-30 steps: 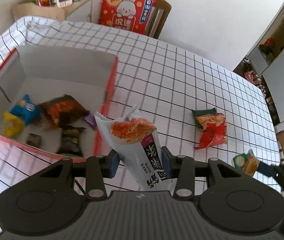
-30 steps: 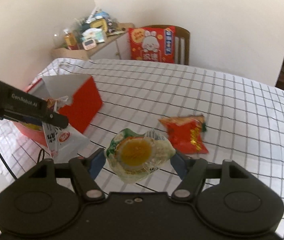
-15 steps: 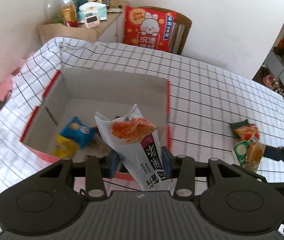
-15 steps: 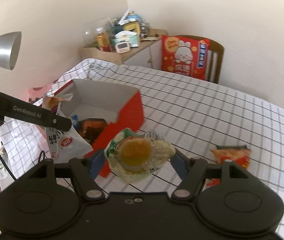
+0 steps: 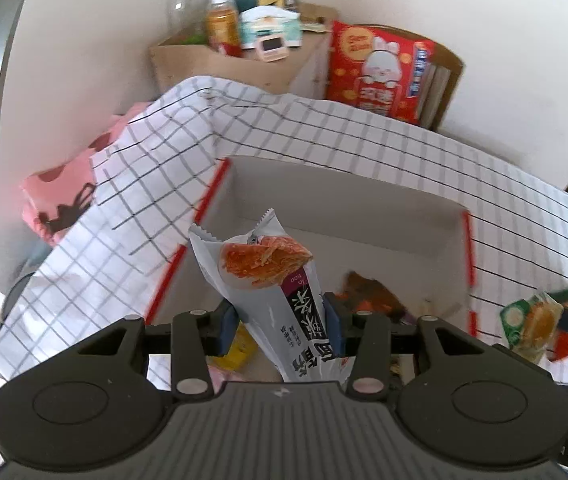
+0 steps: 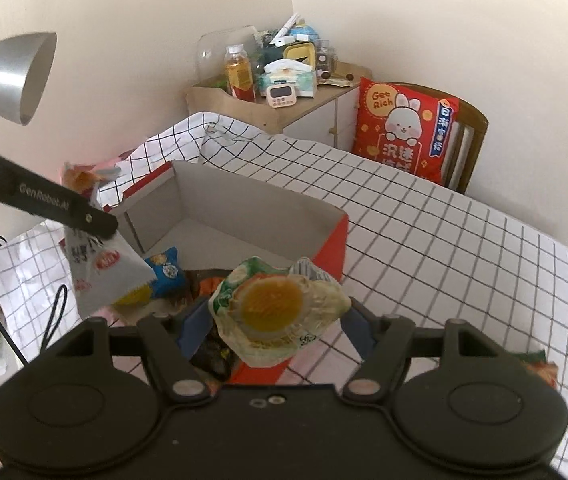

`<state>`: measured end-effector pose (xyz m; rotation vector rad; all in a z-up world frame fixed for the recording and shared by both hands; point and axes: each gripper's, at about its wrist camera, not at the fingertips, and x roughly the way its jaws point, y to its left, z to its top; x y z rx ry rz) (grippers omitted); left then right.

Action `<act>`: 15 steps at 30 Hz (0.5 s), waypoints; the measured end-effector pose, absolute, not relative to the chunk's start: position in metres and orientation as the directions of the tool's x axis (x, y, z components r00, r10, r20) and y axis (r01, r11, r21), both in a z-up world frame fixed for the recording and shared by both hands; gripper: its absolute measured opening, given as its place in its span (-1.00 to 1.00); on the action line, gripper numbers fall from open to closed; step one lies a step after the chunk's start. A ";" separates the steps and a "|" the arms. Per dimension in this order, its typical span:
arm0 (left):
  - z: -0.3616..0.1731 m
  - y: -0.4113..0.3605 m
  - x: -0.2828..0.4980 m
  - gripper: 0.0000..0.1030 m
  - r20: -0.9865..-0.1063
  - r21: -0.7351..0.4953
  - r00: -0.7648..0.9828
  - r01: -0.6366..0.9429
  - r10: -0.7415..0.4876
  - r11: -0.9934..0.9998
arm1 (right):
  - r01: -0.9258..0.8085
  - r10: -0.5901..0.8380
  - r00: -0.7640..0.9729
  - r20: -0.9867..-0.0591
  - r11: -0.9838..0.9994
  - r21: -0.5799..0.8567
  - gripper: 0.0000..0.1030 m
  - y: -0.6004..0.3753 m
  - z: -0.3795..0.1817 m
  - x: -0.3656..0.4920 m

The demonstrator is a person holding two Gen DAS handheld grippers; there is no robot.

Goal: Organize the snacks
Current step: 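Carry both snacks over the red box and open both tools to drop them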

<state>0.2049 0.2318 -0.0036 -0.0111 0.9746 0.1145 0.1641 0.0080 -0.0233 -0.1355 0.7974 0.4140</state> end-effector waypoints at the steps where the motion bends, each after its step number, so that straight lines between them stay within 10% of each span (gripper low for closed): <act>1: -0.005 0.236 0.209 -0.15 -0.825 0.049 0.556 -0.111 0.103 0.993 | -0.411 0.306 0.621 -0.722 0.911 0.033 0.35 0.013 -0.026 0.169; 15: -0.043 0.271 0.271 -0.13 -0.860 0.037 0.494 -0.190 0.128 0.981 | -0.435 0.276 0.593 -0.756 0.900 -0.013 0.36 0.058 -0.065 0.218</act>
